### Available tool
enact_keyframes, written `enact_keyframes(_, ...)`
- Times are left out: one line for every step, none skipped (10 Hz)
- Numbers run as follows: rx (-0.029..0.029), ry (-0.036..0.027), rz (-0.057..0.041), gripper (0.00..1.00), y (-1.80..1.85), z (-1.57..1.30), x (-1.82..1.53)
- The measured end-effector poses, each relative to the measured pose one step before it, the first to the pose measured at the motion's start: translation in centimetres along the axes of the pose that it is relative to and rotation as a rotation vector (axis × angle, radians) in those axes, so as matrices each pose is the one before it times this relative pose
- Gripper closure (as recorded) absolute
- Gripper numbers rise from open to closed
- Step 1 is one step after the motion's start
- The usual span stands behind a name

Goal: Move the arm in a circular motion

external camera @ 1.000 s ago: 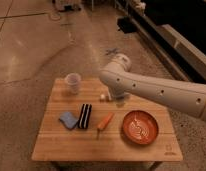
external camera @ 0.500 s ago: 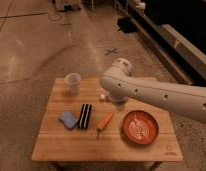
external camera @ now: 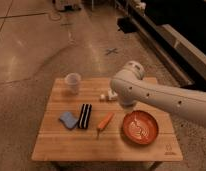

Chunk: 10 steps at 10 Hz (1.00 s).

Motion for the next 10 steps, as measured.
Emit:
enact_keyframes(0.00231,-0.00336,-0.00209,0.54,-0.496,0.055,0.123)
enact_keyframes(0.00084,-0.00128,-0.00096,0.54,-1.002,0.221,0.537)
enact_keyframes(-0.00038,-0.00197,0.00164,0.54,-0.715,0.173,0.49)
enact_keyframes(0.00054,-0.00038,0.00673,0.54,-0.121,0.084,0.881)
enact_keyframes(-0.00319,-0.00004,0.01013,0.54,0.511,0.077,1.097)
enact_keyframes(0.00055,-0.00272,-0.00018,0.54,0.368,-0.038,0.246)
enact_keyframes(0.00185,-0.00153,-0.00254,0.54,-0.066,-0.023,0.123)
enact_keyframes(0.00251,-0.00213,-0.00528,0.54,-0.695,0.179,0.302)
enact_keyframes(0.00044,-0.00033,-0.00288,0.54,-0.659,0.189,0.591)
enact_keyframes(-0.00141,0.00201,0.00237,0.54,-0.151,0.177,1.095)
